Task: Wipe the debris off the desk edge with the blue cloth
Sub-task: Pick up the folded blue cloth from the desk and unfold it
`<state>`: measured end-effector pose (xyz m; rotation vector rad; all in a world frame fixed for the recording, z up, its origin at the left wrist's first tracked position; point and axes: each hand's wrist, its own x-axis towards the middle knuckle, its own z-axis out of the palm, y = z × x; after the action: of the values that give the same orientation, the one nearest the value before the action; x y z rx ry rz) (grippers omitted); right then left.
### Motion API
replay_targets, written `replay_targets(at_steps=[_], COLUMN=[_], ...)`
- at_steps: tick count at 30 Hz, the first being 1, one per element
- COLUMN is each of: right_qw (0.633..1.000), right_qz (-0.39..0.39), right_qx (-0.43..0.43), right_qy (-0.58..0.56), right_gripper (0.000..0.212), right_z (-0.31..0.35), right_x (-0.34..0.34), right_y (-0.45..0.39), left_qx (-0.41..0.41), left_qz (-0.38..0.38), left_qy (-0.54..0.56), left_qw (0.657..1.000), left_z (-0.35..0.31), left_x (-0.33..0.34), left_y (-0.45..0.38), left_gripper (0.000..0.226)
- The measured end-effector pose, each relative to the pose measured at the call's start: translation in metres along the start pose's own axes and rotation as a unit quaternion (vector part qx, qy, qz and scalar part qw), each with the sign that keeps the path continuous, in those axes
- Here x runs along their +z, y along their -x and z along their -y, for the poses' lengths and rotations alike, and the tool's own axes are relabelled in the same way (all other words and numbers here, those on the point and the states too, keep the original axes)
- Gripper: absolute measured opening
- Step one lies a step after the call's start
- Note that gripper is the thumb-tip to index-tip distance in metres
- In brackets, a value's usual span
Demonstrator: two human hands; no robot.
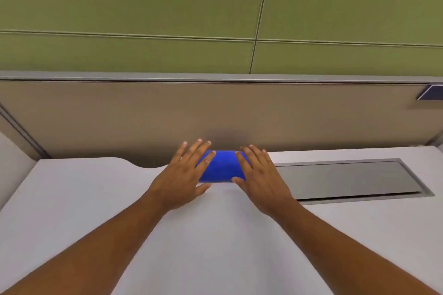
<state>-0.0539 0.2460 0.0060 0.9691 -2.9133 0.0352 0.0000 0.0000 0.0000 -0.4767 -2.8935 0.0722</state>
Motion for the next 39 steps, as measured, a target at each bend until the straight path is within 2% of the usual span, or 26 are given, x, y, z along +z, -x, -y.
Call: replay_targets(at_steps=[4, 8, 13, 16, 18, 22, 27, 30, 33, 37, 39], right_qw=[0.998, 0.991, 0.996, 0.988, 0.97, 0.933, 0.902, 0.896, 0.905, 0.918, 0.925], right_qz=[0.065, 0.125, 0.08, 0.038, 0.022, 0.078, 0.109, 0.108, 0.077, 0.034, -0.012], right_qx=[-0.019, -0.013, 0.009, 0.053, 0.068, 0.051, 0.039, 0.035, 0.037, 0.041, 0.043], right_qy=[-0.001, -0.037, -0.045, -0.143, -0.234, -0.346, -0.415, -0.429, -0.416, -0.393, -0.377], right_gripper=[0.062, 0.065, 0.049, 0.046, 0.048, 0.049, 0.02, 0.012, 0.018, 0.019, 0.026], right_z=[-0.022, -0.024, -0.019, -0.017, -0.016, -0.017, 0.002, 0.019, 0.04, 0.074, 0.096], right_x=[0.024, 0.038, 0.034, 0.021, 0.008, -0.023, -0.063, -0.087, -0.111, -0.133, -0.141], right_y=[-0.025, -0.034, -0.046, -0.04, -0.027, 0.023, 0.105, 0.149, 0.186, 0.226, 0.246], left_qx=[0.006, -0.007, -0.033, -0.096, -0.14, -0.192, -0.243, -0.298, -0.329, -0.368, -0.398], left_qz=[0.075, 0.093, 0.076, 0.01, -0.022, -0.031, -0.059, -0.087, -0.101, -0.125, -0.139], left_qy=[0.059, 0.078, 0.097, 0.187, 0.285, 0.45, 0.603, 0.646, 0.667, 0.661, 0.651], left_qw=[0.995, 0.993, 0.992, 0.977, 0.948, 0.872, 0.757, 0.697, 0.661, 0.642, 0.631], left_z=[0.008, 0.012, 0.012, 0.006, 0.0, -0.016, -0.052, -0.077, -0.104, -0.138, -0.152], left_x=[0.036, 0.052, 0.05, 0.033, 0.013, -0.031, -0.093, -0.137, -0.174, -0.214, -0.229], left_y=[-0.022, -0.036, -0.046, -0.036, -0.021, 0.029, 0.108, 0.149, 0.187, 0.232, 0.252], left_gripper=[0.076, 0.074, 0.055, 0.043, 0.038, 0.036, 0.033, 0.029, 0.029, 0.026, 0.028])
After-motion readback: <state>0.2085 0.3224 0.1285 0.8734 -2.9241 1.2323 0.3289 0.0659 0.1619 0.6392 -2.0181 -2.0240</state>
